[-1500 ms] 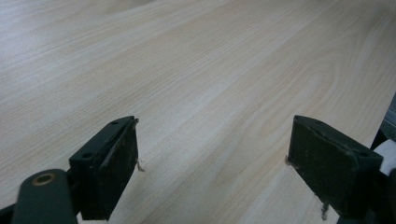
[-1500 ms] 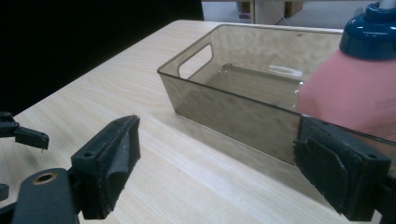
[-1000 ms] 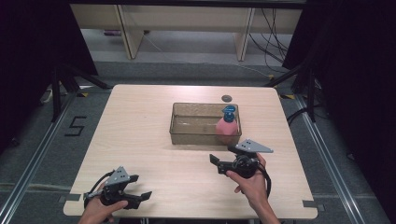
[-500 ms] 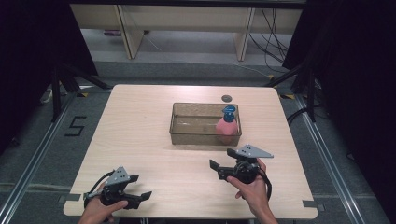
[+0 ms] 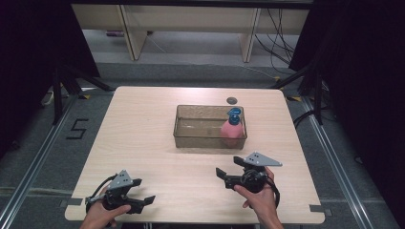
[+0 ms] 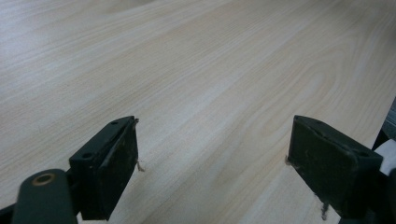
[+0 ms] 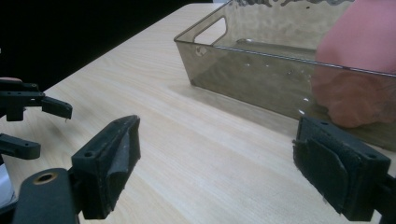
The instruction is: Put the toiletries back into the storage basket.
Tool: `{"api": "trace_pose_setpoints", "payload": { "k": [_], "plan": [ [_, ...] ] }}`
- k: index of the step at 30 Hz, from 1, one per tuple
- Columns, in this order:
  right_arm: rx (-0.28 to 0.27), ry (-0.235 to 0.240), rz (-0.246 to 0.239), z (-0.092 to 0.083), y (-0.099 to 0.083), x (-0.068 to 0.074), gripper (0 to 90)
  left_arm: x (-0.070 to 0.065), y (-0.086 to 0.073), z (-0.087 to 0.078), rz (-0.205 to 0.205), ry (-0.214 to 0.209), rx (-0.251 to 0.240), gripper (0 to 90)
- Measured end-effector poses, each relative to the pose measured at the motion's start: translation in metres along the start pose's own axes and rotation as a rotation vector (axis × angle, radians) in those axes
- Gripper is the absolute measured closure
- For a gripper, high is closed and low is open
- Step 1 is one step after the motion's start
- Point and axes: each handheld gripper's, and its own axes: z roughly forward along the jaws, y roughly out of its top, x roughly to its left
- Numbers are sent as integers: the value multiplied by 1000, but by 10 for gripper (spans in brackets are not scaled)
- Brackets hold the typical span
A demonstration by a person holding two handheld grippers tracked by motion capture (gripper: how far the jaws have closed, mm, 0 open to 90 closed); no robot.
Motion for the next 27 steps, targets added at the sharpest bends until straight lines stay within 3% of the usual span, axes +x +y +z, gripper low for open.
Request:
{"api": "trace_pose_setpoints", "payload": {
  "k": [1, 2, 4, 11, 12, 14, 16, 17, 20, 21, 22, 24, 26, 27],
  "plan": [
    [7, 11, -17, -1, 0, -1, 156, 0, 0, 0, 1, 0, 1, 154],
    [23, 11, 8, -2, -1, 1, 156, 0, 0, 0, 1, 0, 0, 154],
    [14, -7, -21, -2, -2, -1, 156, 0, 0, 0, 1, 0, 0, 154],
    [27, 5, -2, -6, -9, 1, 154, 0, 0, 0, 2, 0, 0, 154],
    [30, 4, -28, -7, -9, -1, 154, 0, 0, 0, 2, 1, -1, 154],
    [38, 7, -11, -7, -12, 0, 154, 0, 0, 0, 2, 1, -1, 154],
    [28, -9, -44, -8, -14, -3, 154, 0, 0, 0, 2, 1, -1, 154],
    [39, 14, -16, -7, -15, -1, 154, 0, 0, 0, 2, 1, -1, 154],
    [40, 11, -31, -9, -17, -2, 154, 0, 0, 0, 3, 1, 0, 154],
    [52, 9, -9, -11, -18, 0, 154, 0, 0, 0, 2, 5, -5, 154],
    [44, 3, -36, -11, -19, -2, 154, 0, 0, 0, 2, 6, -3, 154],
    [49, 15, 11, -11, -21, 1, 154, 0, 0, 0, 2, 3, -3, 154],
    [45, 7, -33, -11, -23, -1, 154, 0, 0, 0, 3, 1, 0, 154],
    [51, 20, -10, -13, -24, 1, 154, 0, 0, 0, 3, 2, -1, 154]
  ]
}}
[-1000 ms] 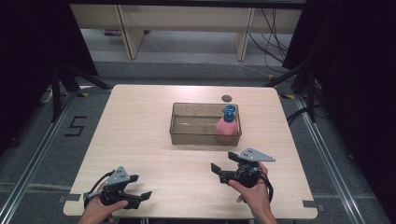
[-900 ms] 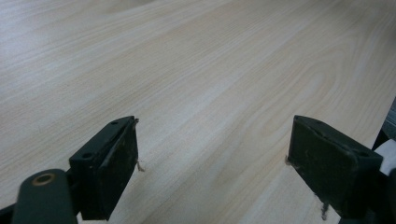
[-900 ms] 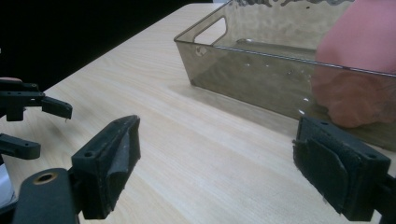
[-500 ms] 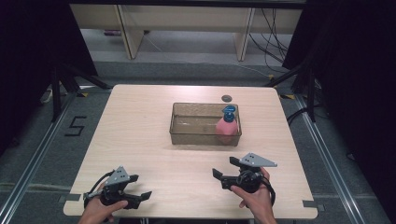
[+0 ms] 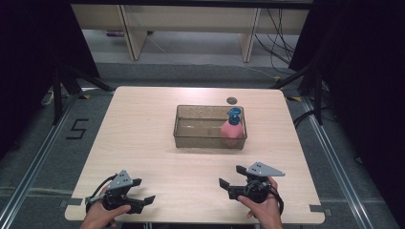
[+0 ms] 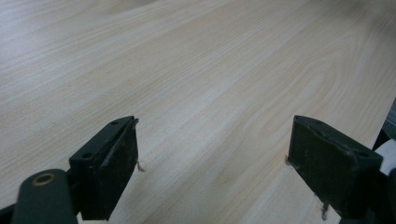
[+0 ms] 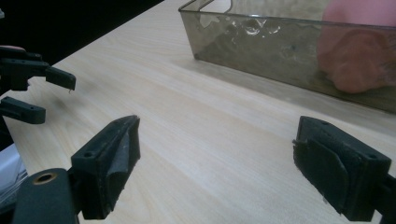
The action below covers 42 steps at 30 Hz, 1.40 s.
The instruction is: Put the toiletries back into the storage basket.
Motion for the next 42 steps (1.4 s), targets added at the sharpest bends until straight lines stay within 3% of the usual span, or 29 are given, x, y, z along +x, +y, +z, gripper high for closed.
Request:
{"api": "trace_pose_setpoints", "payload": {
  "k": [1, 3, 4, 5, 6, 7, 8, 11, 14, 15, 16, 20, 21, 22, 23, 26, 27, 28, 29, 30, 31, 32, 36, 38, 42],
  "plan": [
    [0, -10, -22, 0, -1, -1, 154, 0, 0, 0, 0, 0, 0, 154],
    [11, 7, -14, -1, -2, 1, 154, 0, 0, 0, 0, 2, -2, 154],
    [10, 2, 26, -2, -4, 4, 154, 0, 0, 0, 0, 0, 1, 154],
    [13, -8, -29, -3, -4, 1, 154, 0, 0, 0, -1, 5, -3, 154],
    [13, 5, -15, -2, -6, 3, 154, 0, 0, 0, -4, -1, -2, 154],
    [13, -1, -35, -2, -7, 2, 154, 0, 0, 0, -5, -1, -1, 154],
    [17, -10, -27, -1, -9, 4, 154, 0, 0, 0, -5, 2, -4, 154],
    [26, 10, -52, -3, -11, 5, 154, 0, 0, 0, -1, 6, -4, 154],
    [33, 4, -36, -5, -14, 8, 154, 0, 0, 0, -4, -1, -1, 154],
    [27, -8, -62, -5, -15, 7, 154, 0, 0, 0, -4, 1, -4, 154],
    [45, -1, -41, -6, -16, 8, 154, 0, 0, 1, -5, 4, -14, 154],
    [51, -17, -59, -8, -20, 9, 154, 0, 0, 0, -9, 6, -12, 153],
    [62, -12, -15, -9, -22, 13, 154, 0, 0, 0, -5, 2, -7, 153],
    [53, -28, -52, -7, -23, 10, 155, 0, 0, 0, -3, -1, -2, 153],
    [64, -15, -10, -9, -24, 13, 155, 0, 0, 0, 6, 3, 2, 152],
    [70, -19, -34, -9, -25, 13, 154, 0, 0, 0, 5, 4, -5, 152],
    [64, -26, -63, -7, -26, 12, 155, 0, 0, 0, 5, 3, -5, 152],
    [75, -21, 3, -10, -27, 17, 154, 0, 0, 0, 5, 3, -4, 151],
    [69, -25, -53, -10, -27, 13, 155, 0, 0, 0, 6, 2, -5, 152],
    [79, -40, -43, -11, -27, 15, 154, 0, 0, 0, 7, 1, -4, 151],
    [74, -45, -70, -10, -28, 13, 155, 0, 0, 0, 6, 1, -5, 151],
    [80, -45, -45, -8, -30, 14, 155, -1, 0, 0, 7, 1, -5, 152],
    [88, -66, -68, -9, -32, 14, 156, -1, 0, 0, 0, -2, 2, 151],
    [95, -77, -47, -9, -33, 16, 156, -1, 0, 0, -1, -3, 1, 151],
    [93, -92, -100, -12, -34, 13, 157, -1, -1, 1, -7, -3, -11, 151]
  ]
}}
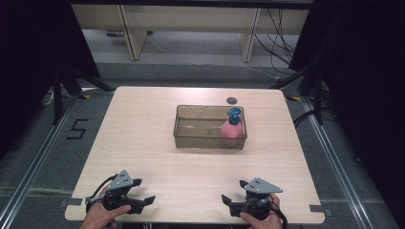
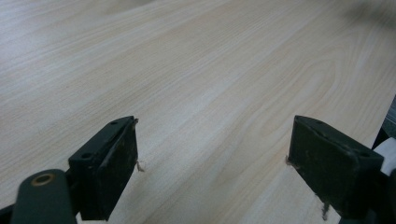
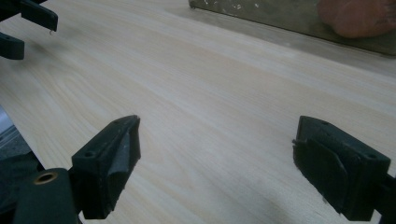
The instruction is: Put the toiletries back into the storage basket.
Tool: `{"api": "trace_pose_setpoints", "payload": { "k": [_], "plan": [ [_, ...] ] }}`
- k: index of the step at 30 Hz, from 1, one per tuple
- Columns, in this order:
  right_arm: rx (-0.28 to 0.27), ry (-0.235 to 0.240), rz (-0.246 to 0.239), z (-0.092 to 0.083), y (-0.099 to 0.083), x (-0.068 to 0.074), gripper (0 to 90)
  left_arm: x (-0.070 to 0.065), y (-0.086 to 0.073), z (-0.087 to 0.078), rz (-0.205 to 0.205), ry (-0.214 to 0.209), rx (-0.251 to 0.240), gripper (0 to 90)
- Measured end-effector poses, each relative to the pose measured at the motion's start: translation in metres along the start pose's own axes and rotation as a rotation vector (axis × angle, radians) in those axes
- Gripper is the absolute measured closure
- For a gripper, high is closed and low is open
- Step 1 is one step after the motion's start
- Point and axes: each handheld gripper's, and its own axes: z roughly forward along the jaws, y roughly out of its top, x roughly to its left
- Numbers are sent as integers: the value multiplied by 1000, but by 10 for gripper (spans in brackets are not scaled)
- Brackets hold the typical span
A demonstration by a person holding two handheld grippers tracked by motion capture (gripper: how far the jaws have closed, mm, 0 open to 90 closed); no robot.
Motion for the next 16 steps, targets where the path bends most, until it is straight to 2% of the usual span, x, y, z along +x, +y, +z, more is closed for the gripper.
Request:
{"api": "trace_pose_setpoints", "payload": {
  "k": [1, 2, 4, 9, 10, 16],
  "plan": [
    [-7, -3, -3, 1, -1, 0, 156, 0, 0, 0, 3, 0, 4, 151],
    [-11, 12, 22, 1, -1, 2, 155, 0, 0, 0, 2, 1, 3, 151],
    [-1, 15, 4, -1, -1, 1, 155, 0, 0, 0, 2, 2, 2, 151],
    [-5, 23, 7, 0, -2, 1, 155, 0, 0, 0, 4, 1, 2, 151],
    [0, 23, 25, 0, -2, 3, 155, 0, 0, 0, 4, 1, 3, 151],
    [-3, 23, 14, 0, -2, 3, 155, 0, 0, 0, 3, 3, 2, 151]
  ]
}}
